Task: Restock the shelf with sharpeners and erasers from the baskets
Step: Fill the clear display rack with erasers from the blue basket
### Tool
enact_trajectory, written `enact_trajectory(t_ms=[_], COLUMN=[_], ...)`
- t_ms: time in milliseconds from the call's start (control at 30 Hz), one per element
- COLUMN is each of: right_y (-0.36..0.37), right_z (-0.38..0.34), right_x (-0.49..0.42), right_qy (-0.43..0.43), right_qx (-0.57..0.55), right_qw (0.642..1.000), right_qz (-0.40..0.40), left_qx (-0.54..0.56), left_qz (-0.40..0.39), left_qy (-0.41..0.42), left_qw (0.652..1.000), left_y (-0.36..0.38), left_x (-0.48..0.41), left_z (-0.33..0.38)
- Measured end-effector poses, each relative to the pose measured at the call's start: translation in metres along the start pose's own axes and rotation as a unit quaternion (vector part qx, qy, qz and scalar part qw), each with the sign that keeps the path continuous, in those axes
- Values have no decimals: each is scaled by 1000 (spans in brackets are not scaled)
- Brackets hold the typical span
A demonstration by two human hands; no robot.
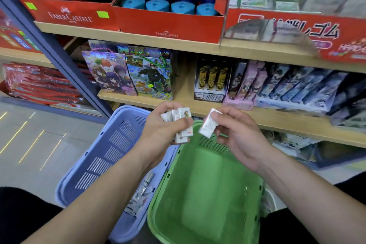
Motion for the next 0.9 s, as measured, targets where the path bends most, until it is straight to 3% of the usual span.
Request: enact_trajectory(t_ms=[233,500,733,900], right_y=[-28,-35,-37,-39], right_z=[-15,-27,-47,-93], right_x=[18,36,58,74], right_qy=[-38,-135,-185,-290], right_qx=[-120,48,58,97], right_qw=[990,988,980,951], right_qz=[-70,-56,34,50], left_qx=[-50,-97,-124,-147], left_qz=[-18,-31,-23,-26], left_qy=[41,79,135,199], left_qw=[998,992,983,969], left_y=[27,45,60,71], left_x=[10,36,47,46], left_z=[10,29,56,100])
Point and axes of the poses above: each hand's wrist, its own x-axis away from the middle knuckle, its own y-axis out of the palm, z = x × y, the point moved 1 cm from there along -x, towards the middle knuckle, and after that the axes turned 1 degree about -x, right-handed, at the moved point
